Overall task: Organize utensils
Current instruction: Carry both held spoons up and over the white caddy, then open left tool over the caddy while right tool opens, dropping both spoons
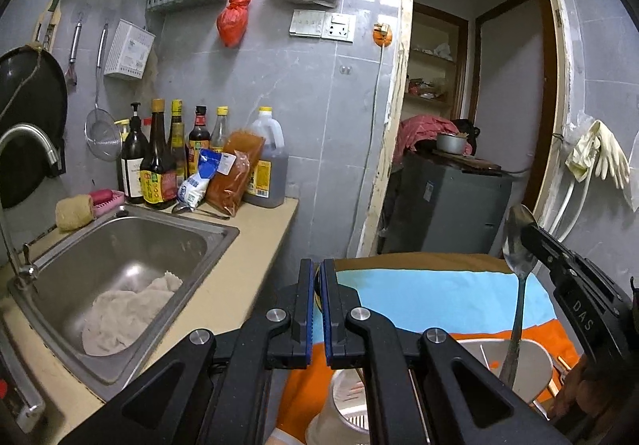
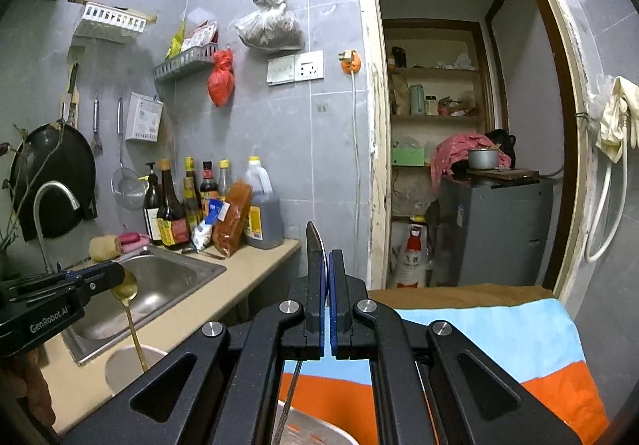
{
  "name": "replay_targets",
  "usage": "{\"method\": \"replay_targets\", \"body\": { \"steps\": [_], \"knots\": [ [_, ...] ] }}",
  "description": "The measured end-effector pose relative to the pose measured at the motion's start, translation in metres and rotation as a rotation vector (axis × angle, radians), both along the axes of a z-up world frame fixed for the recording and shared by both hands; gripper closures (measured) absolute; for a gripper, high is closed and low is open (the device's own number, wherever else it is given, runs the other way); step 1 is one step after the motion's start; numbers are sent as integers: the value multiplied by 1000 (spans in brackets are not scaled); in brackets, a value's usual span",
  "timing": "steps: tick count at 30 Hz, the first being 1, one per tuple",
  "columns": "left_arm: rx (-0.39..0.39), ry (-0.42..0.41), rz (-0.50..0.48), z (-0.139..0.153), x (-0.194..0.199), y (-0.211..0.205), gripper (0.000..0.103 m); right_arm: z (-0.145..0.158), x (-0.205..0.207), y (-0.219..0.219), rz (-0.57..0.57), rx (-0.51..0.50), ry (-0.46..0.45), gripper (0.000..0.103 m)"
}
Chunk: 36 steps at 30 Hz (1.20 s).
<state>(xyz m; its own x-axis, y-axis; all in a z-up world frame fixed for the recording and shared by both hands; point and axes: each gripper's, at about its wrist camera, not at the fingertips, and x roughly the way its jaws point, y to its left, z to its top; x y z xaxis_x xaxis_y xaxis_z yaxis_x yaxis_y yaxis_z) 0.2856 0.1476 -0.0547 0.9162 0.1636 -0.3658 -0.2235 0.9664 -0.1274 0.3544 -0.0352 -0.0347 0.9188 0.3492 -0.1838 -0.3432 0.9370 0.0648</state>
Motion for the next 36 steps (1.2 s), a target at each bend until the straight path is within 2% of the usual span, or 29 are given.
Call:
{"method": "replay_targets", "body": {
  "steps": [15, 16, 18, 19, 20, 24, 26, 27, 29, 32, 34, 36],
  "knots": [
    [-66, 32, -99, -3, 2, 0, 99, -12, -8, -11, 58, 30, 42, 99],
    [-68, 36, -106, -3, 2, -1, 98, -12, -9, -12, 61, 30, 46, 97],
    [-78, 42, -126, -3, 1, -3, 98, -12, -11, -16, 69, 36, 54, 84],
    [-80, 46, -131, -2, 1, -4, 97, -11, -11, -16, 71, 40, 58, 70],
    [-83, 51, -138, -1, 0, -6, 97, -11, -11, -18, 75, 48, 67, 63],
    [-78, 50, -153, 7, -3, -12, 97, -8, -14, -26, 69, 60, 92, 58],
    [-74, 43, -160, 13, -5, -17, 89, -4, -17, -32, 63, 75, 91, 46],
    [-75, 37, -164, 16, -7, -20, 84, -1, -19, -36, 61, 82, 89, 44],
    [-89, 14, -173, 22, -10, -25, 60, 6, -22, -44, 52, 88, 84, 35],
    [-102, -18, -185, 32, -13, -35, 54, 16, -26, -61, 39, 113, 73, 26],
    [-96, -23, -193, 37, -13, -43, 52, 22, -29, -76, 19, 124, 68, 23],
    [-93, -41, -207, 43, -13, -56, 46, 30, -34, -94, -9, 133, 54, 19]
  ]
}}
